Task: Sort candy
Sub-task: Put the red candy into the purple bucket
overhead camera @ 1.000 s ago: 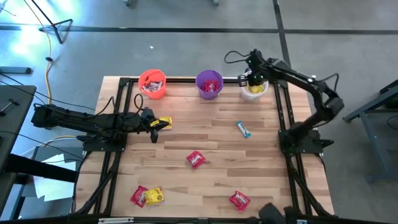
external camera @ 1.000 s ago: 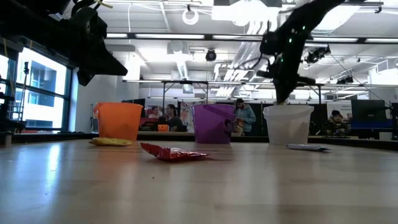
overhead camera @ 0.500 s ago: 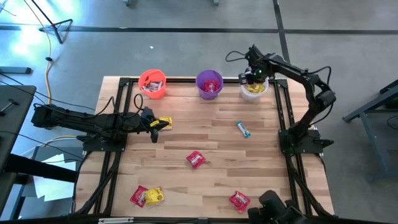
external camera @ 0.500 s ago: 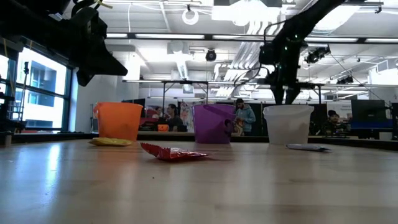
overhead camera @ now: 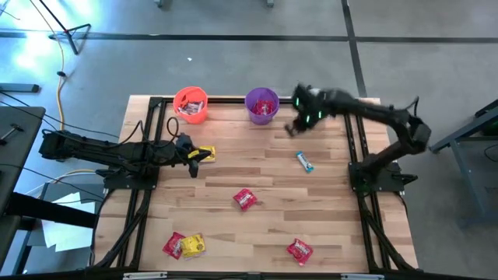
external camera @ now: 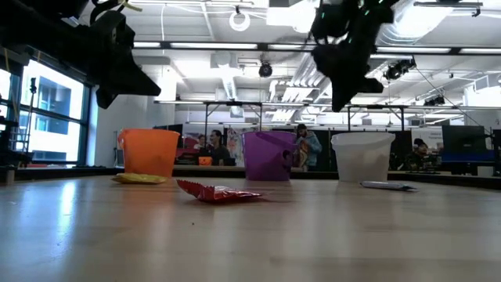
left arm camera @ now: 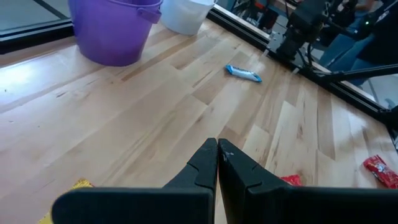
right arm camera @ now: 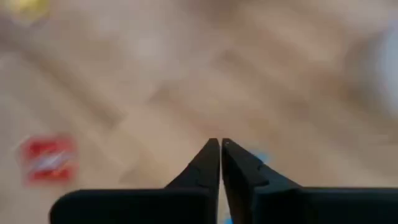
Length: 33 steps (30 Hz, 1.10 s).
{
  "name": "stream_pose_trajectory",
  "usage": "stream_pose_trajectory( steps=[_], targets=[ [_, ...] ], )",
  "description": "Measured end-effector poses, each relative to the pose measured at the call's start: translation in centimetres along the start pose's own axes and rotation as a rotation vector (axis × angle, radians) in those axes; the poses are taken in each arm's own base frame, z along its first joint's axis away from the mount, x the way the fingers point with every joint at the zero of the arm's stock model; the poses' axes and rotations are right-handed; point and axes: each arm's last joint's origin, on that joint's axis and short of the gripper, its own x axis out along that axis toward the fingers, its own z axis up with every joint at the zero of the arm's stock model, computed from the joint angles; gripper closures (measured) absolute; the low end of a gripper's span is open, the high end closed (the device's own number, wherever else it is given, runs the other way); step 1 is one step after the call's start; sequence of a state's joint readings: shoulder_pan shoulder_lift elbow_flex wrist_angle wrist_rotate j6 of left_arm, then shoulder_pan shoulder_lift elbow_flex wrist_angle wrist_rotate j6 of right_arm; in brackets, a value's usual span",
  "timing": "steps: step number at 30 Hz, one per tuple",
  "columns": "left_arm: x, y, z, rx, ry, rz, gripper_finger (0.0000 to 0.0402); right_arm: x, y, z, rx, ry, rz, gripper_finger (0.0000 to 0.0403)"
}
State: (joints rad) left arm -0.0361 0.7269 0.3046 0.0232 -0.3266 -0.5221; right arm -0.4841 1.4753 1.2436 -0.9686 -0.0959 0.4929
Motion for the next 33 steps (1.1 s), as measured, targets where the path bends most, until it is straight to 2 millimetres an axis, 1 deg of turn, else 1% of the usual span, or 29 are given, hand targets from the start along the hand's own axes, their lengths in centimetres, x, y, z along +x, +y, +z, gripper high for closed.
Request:
stream_pose_trajectory(
  steps=[1, 3, 5, 8, 10, 13, 15, 17, 20, 23, 28, 33],
  targets=[
    [0.0, 0.0, 0.0, 0.002, 0.001, 0.001, 0.0401, 0.2, 1.2, -1.4, -0.008, 0.003, 0.042, 0.0393],
    [0.0, 0.0, 0.0, 0.005, 0.002, 0.001, 0.0401, 0.6, 3.6, -4.5, -0.023, 0.019, 0.122, 0.0383],
    [0.0, 0.0, 0.0, 0.001, 0.002, 0.001, 0.0401, 0.9, 5.7, -7.7, -0.027, 0.037, 0.186, 0.0376],
    [0.0, 0.0, 0.0, 0.001, 0.002, 0.001, 0.0401, 1.4, 8.4, -12.6, -0.027, 0.068, 0.255, 0.0378],
    [0.0, 0.0, 0.0, 0.003, 0.002, 0.001, 0.0401, 1.9, 9.7, -15.9, -0.019, 0.08, 0.254, 0.0381],
    [0.0, 0.0, 0.0, 0.024, 0.001, 0.0, 0.0401, 2.6, 11.4, -20.2, 0.019, 0.084, 0.265, 0.0383],
    [0.0, 0.0, 0.0, 0.029, 0.002, 0.0, 0.0401, 3.1, 12.2, -22.6, 0.032, 0.098, 0.26, 0.0381],
    [0.0, 0.0, 0.0, 0.029, 0.001, 0.0, 0.0401, 3.5, 12.8, -24.7, 0.039, 0.137, 0.237, 0.0379],
    [0.0, 0.0, 0.0, 0.029, 0.002, 0.0, 0.0401, 3.9, 13.8, -27.0, 0.043, 0.205, 0.219, 0.0369],
    [0.0, 0.0, 0.0, 0.029, 0.003, 0.0, 0.0401, 4.4, 14.8, -28.9, 0.02, 0.268, 0.197, 0.0346],
    [0.0, 0.0, 0.0, 0.029, 0.003, 0.0, 0.0401, 5.4, 15.9, -30.9, -0.03, 0.336, 0.162, 0.0274],
    [0.0, 0.0, 0.0, 0.029, 0.004, 0.0, 0.0401, 7.0, 16.4, -31.7, -0.025, 0.383, 0.125, 0.0201]
  ],
)
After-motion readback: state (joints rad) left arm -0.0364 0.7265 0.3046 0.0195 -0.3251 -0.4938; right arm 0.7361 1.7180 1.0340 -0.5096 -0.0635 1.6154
